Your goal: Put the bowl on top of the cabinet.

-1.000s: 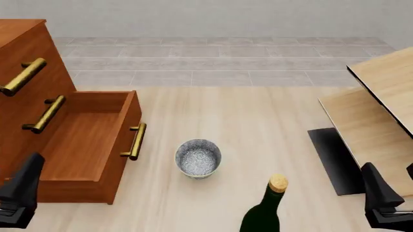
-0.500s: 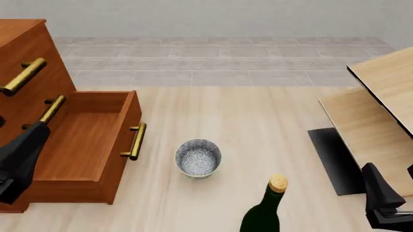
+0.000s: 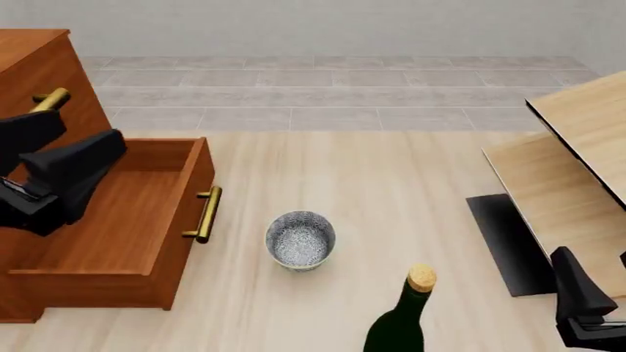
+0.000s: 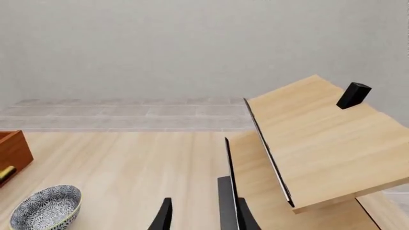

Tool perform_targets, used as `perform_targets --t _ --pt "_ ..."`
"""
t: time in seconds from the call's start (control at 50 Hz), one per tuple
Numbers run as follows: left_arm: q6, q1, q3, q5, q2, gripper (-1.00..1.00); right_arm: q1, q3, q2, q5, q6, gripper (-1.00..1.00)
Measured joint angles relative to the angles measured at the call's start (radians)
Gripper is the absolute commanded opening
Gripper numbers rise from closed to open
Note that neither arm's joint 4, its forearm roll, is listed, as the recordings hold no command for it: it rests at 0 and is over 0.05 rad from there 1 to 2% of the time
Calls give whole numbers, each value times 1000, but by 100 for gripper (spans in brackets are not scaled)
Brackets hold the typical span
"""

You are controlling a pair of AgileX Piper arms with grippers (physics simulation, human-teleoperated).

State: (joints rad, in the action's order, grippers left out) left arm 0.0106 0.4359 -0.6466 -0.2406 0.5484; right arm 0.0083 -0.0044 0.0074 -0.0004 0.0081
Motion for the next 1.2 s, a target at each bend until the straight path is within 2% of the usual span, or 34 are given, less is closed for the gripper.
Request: perform_targets --t 0.28,0.64,0.84,1.2 --pt "55 91 -127 -52 155 100 0 0 -3 1 0 100" --pt "165 164 -225 -89 377 100 2 0 -4 2 -3 100" --pt "234 173 -232 -79 491 100 0 0 -5 1 -2 100" --pt "326 163 -190 -5 635 100 2 0 -6 -4 2 100"
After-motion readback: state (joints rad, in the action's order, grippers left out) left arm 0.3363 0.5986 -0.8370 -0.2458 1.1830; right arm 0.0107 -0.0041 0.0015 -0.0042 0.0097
